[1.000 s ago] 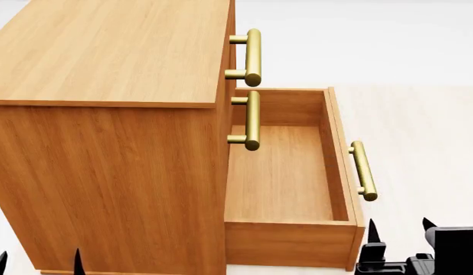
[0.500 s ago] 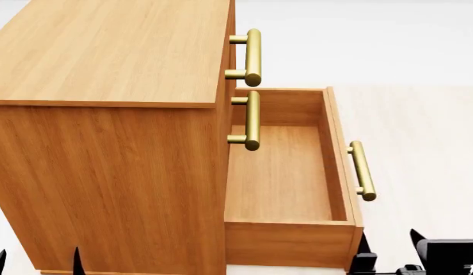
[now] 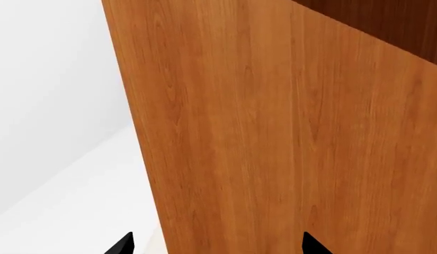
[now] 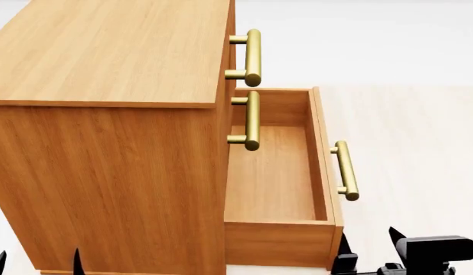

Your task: Close the bottom drawer of the cabinet.

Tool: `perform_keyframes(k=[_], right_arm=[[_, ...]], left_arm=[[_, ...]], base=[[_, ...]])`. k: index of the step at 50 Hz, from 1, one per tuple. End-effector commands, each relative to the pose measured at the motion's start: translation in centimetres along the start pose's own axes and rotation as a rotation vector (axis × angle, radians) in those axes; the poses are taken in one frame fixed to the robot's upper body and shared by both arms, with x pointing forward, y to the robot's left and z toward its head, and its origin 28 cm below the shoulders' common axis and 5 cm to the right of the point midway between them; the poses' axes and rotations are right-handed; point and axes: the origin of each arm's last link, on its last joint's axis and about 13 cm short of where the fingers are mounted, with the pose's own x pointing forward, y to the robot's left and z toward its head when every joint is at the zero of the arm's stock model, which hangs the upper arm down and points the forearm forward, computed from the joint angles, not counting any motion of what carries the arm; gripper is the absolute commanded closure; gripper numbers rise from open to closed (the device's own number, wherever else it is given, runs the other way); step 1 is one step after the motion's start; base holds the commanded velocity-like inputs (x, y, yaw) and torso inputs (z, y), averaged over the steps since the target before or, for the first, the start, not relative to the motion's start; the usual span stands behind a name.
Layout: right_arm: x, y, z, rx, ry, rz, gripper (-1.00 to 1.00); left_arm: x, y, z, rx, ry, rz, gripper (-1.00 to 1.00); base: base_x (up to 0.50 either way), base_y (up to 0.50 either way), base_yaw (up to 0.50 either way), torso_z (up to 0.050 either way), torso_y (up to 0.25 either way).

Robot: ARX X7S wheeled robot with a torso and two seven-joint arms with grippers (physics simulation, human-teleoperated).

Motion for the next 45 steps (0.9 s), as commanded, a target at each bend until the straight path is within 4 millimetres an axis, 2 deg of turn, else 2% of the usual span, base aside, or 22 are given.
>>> perform_keyframes(k=[1, 45], right_arm=[[0.7, 1.4, -0.2, -0.009, 0.017, 0.069, -1.00], [1.9, 4.2, -0.6, -0.094, 0.053, 0.099, -1.00]], left_arm=[[-0.5, -0.5, 0.1, -0.046, -0.034, -0.049, -1.00], [-0.5, -0.2, 0.2, -0.048, -0.038, -0.043, -1.00]], base=[[0.00, 0.00, 0.00, 0.000, 0.000], [0.00, 0.00, 0.00, 0.000, 0.000]])
